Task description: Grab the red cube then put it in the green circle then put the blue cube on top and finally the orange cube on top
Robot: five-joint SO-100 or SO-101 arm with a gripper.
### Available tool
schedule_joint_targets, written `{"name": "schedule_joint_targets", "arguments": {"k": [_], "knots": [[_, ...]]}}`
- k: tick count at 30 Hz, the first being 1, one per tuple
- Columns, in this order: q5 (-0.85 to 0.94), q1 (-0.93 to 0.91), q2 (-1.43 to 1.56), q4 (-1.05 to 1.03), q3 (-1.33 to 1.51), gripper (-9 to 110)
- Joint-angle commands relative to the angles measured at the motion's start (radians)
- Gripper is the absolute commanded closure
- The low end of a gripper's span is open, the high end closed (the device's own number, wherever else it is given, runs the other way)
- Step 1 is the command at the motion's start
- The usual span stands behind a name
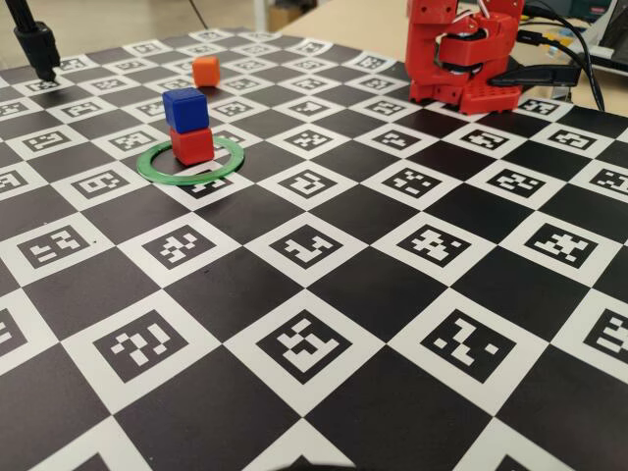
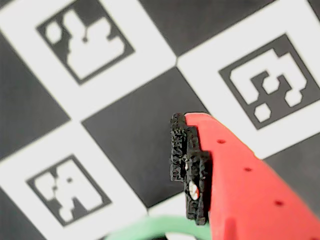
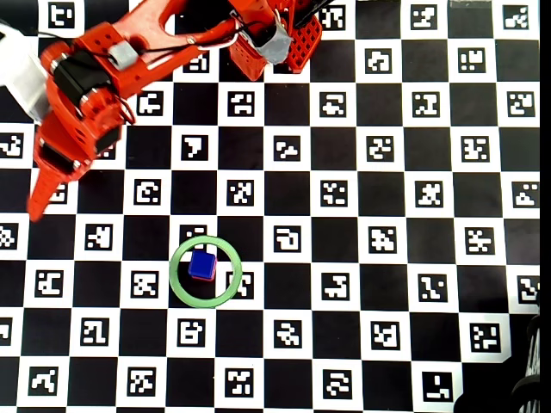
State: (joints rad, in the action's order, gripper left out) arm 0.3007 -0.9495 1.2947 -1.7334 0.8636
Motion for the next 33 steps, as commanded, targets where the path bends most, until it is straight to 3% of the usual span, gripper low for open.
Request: {"name": "schedule_joint_targets", "arguments": {"k": [1,33], "knots": [[0.003,-0.035,0.031,0.012,0.002,44],[0.017,-0.106,0.009,0.437,0.540,44]]}}
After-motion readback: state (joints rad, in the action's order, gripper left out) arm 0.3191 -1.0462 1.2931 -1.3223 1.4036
